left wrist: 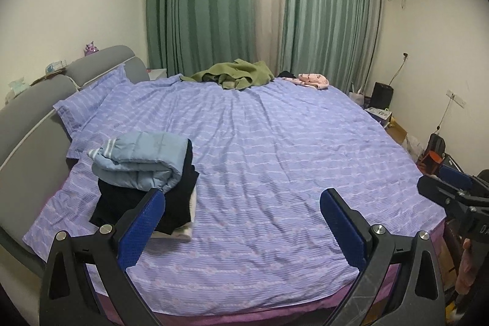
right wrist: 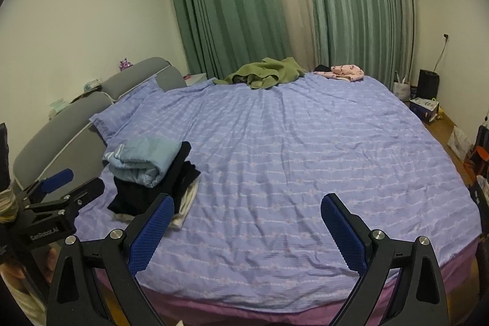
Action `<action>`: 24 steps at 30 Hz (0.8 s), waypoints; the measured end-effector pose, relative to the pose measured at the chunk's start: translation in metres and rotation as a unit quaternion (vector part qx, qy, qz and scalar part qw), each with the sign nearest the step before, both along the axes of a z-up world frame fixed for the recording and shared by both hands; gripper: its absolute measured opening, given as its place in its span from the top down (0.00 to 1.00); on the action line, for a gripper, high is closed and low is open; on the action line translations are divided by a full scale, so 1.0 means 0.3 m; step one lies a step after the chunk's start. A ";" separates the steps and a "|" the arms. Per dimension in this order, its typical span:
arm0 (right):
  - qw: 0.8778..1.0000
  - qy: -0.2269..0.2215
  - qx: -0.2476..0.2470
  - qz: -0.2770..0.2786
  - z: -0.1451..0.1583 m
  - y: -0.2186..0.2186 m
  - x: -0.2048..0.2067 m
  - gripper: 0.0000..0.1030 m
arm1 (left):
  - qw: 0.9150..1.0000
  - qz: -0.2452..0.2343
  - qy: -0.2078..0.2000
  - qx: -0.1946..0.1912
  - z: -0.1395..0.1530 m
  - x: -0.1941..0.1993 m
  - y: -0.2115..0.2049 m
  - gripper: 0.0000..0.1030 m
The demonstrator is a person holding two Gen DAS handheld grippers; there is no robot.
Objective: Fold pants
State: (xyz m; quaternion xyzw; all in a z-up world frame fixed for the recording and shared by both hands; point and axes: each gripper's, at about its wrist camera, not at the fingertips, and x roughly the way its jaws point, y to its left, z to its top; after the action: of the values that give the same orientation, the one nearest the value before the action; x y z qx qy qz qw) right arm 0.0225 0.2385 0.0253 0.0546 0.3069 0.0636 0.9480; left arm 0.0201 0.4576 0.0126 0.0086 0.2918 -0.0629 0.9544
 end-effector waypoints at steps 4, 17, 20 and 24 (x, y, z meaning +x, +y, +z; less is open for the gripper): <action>1.000 -0.001 -0.002 0.005 0.004 -0.038 -0.026 0.05 | 1.000 0.003 -0.005 -0.001 0.013 -0.045 -0.050 0.00; 1.000 -0.009 -0.003 0.012 0.014 -0.095 -0.077 0.05 | 1.000 0.012 -0.015 -0.001 0.040 -0.100 -0.100 0.00; 1.000 -0.008 0.001 0.012 0.014 -0.095 -0.078 0.05 | 1.000 0.011 -0.015 0.000 0.040 -0.099 -0.099 0.00; 1.000 -0.010 0.005 0.013 0.027 -0.116 -0.096 0.05 | 1.000 0.008 -0.014 0.002 0.046 -0.105 -0.101 0.00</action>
State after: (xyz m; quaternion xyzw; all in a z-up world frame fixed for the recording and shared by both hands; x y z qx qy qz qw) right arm -0.0062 0.2038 0.0334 0.0547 0.2979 0.0775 0.9499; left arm -0.0115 0.4274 0.0265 0.0091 0.2781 -0.0541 0.9590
